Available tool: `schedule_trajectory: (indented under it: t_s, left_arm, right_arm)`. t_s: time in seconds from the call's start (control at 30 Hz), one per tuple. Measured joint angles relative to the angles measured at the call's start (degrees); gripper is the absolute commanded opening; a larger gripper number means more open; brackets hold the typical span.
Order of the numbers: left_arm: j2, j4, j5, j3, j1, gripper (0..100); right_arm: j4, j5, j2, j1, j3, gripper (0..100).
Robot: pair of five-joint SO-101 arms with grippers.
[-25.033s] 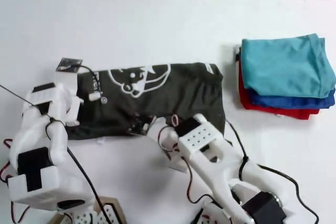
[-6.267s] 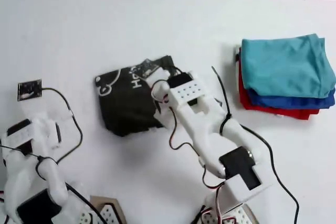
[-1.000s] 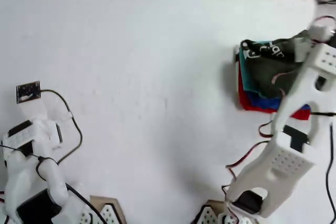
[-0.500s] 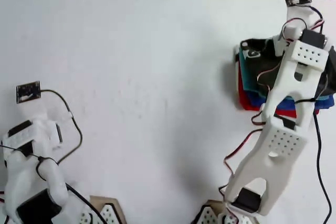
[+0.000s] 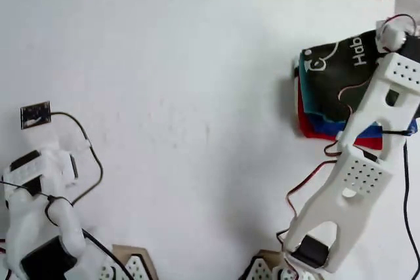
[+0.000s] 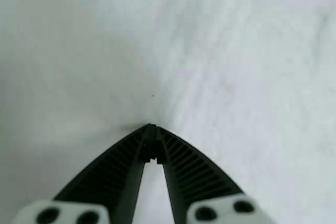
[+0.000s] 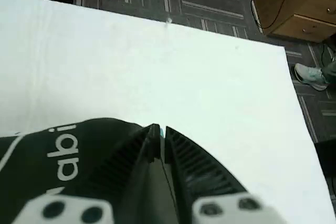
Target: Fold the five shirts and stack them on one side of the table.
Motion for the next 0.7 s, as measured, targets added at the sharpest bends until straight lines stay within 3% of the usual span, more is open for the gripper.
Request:
schedule_trajectory:
  t_s: [0.5, 0.7]
  left_arm:
    - [0.00, 0.00, 0.00, 0.00, 0.00, 3]
    - [0.00, 0.00, 0.00, 0.00, 0.00, 3]
  right_arm:
    - [-0.35, 0.00, 7.74, 3.43, 0.70, 1.9]
    - [-0.53, -0.35, 7.74, 7.47, -7.21, 1.9]
